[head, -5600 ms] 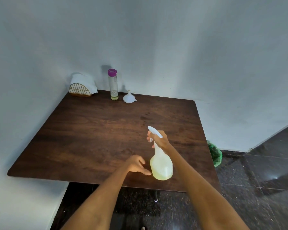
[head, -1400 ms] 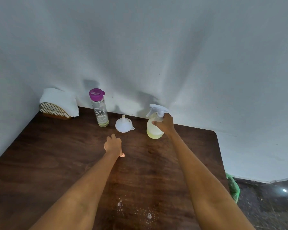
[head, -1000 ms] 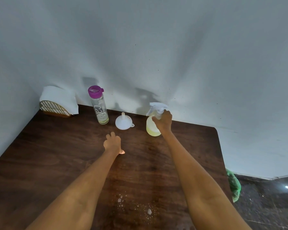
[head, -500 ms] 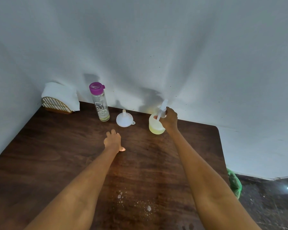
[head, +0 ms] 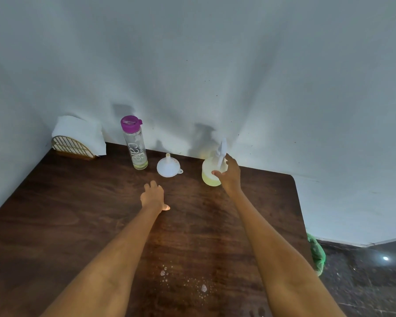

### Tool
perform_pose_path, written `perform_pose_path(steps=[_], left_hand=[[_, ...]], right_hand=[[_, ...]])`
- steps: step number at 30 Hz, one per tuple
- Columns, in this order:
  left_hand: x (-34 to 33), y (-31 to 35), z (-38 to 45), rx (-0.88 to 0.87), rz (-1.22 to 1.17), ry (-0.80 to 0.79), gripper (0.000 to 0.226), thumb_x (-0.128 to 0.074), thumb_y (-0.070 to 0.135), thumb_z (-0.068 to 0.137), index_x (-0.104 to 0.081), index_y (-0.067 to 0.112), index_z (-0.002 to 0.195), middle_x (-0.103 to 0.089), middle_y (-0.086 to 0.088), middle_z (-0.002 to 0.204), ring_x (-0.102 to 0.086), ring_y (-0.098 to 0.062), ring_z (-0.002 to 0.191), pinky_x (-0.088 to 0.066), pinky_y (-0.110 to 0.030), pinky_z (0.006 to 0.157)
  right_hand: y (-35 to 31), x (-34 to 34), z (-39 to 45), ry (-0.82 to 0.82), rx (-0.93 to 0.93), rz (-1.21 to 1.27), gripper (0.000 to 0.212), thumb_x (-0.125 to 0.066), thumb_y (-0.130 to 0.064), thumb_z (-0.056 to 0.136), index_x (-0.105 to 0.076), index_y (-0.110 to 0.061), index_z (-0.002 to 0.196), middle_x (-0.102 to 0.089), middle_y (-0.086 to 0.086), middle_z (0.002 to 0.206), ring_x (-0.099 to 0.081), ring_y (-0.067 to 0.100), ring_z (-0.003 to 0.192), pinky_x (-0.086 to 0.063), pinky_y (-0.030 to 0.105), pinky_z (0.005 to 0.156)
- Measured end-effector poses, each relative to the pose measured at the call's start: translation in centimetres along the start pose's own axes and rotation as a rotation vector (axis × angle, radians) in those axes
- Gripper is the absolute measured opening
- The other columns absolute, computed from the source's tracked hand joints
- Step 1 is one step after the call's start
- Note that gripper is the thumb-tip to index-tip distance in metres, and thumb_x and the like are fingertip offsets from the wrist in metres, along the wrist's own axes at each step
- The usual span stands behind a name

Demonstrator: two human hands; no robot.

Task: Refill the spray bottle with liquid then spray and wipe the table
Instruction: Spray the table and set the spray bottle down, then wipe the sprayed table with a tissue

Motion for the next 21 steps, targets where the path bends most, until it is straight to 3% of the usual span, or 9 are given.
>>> perform_pose_path(steps=[4,9,16,21], left_hand=[[-0.8,-0.5,-1.5,-0.055,-0.093,0.043,0.074,-0.062,0.040,0.086,-0.026,0.015,0.146,-0.028,-0.009,0.142,-0.031,-0.027,0.130,-0.045,-0.035,0.097],[-1.4,-3.3,-3.8,-0.107,-0.197,0.096,0.063,-0.054,0.033,0.092,-0.026,0.015,0.146,-0.033,-0.007,0.142,-0.032,-0.025,0.130,-0.045,-0.036,0.098],[-0.3,-15.0,-4.8,-0.005,-0.174,0.076,0.049,-0.053,0.027,0.092,-0.039,0.015,0.137,-0.039,-0.007,0.138,-0.036,-0.025,0.129,-0.044,-0.036,0.097],[1.2,-23.9,-3.4,0.081,-0.174,0.067,0.049,-0.052,0.026,0.093,-0.038,0.015,0.139,-0.038,-0.008,0.140,-0.036,-0.025,0.131,-0.042,-0.036,0.100]], right_hand=[[1.4,-1.9,-5.0,0.089,-0.018,-0.148,0.056,-0.061,-0.011,0.086,-0.039,-0.005,0.137,-0.042,0.014,0.139,-0.035,0.028,0.132,-0.032,0.035,0.109],[-0.7,-7.3,-10.8,0.220,-0.067,-0.245,0.041,-0.053,-0.014,0.091,-0.043,-0.007,0.130,-0.047,0.012,0.132,-0.038,0.026,0.124,-0.044,0.036,0.094],[-7.0,-17.7,-13.6,-0.039,-0.009,-0.253,0.028,-0.051,-0.012,0.091,-0.052,-0.015,0.119,-0.054,0.004,0.124,-0.046,0.020,0.118,-0.042,0.030,0.094],[-11.9,-24.3,-12.6,-0.191,0.072,-0.184,0.027,-0.054,-0.009,0.088,-0.055,-0.012,0.115,-0.060,0.005,0.116,-0.054,0.020,0.110,-0.045,0.031,0.092]])
Point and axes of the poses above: each hand's wrist, its own z-axis towards the middle knuckle, its own x-axis out of the back of the hand, y = z × x, the point moved 4 cm from there along z, towards the middle knuckle
